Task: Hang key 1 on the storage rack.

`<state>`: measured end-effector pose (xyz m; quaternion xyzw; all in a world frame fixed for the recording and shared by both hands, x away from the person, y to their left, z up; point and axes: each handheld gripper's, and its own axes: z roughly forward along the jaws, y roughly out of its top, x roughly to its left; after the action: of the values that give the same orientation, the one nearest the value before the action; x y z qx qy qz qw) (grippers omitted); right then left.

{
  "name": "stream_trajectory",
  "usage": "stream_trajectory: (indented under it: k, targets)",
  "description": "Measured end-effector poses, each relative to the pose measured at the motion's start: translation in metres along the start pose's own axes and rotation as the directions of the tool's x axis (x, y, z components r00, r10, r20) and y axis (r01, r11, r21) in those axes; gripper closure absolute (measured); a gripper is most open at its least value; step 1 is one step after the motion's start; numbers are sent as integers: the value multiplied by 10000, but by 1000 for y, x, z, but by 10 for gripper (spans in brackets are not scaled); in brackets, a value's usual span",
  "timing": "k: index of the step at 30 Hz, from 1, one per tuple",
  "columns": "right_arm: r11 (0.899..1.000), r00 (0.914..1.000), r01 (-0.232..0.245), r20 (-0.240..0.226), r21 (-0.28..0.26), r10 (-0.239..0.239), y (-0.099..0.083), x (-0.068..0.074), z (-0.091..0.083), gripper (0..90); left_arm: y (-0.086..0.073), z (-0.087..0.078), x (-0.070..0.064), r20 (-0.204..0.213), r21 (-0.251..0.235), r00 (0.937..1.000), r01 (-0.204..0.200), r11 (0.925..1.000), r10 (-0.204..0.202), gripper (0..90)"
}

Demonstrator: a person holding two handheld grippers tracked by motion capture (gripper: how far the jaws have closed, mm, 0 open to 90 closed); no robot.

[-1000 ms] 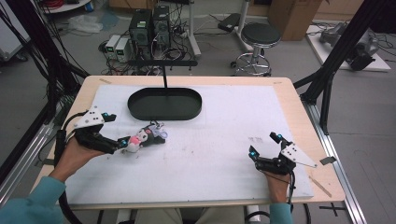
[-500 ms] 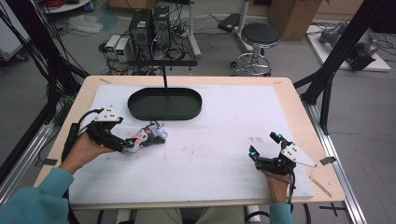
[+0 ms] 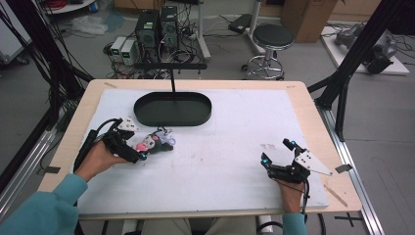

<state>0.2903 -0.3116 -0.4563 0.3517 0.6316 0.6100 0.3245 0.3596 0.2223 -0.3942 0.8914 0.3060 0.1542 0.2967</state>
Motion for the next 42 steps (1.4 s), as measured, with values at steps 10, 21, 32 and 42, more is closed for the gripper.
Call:
stream_trajectory:
  k: [10,21,32,42]
  targets:
    - [10000,10000,-4,9,6,4,0,0,0,8,1,12,-2,12,965,10000,97,9953,-98,33]
    - [10000,10000,7,8,17,-7,0,0,0,8,2,20,-3,102,1455,9998,157,9892,-173,33]
    - [10000,10000,-7,7,-13,7,0,0,0,8,2,21,-3,131,1828,9998,100,9831,-126,228]
    - [10000,10000,-8,0,-13,8,0,1,0,8,2,23,-5,155,2130,9992,324,9765,-365,452]
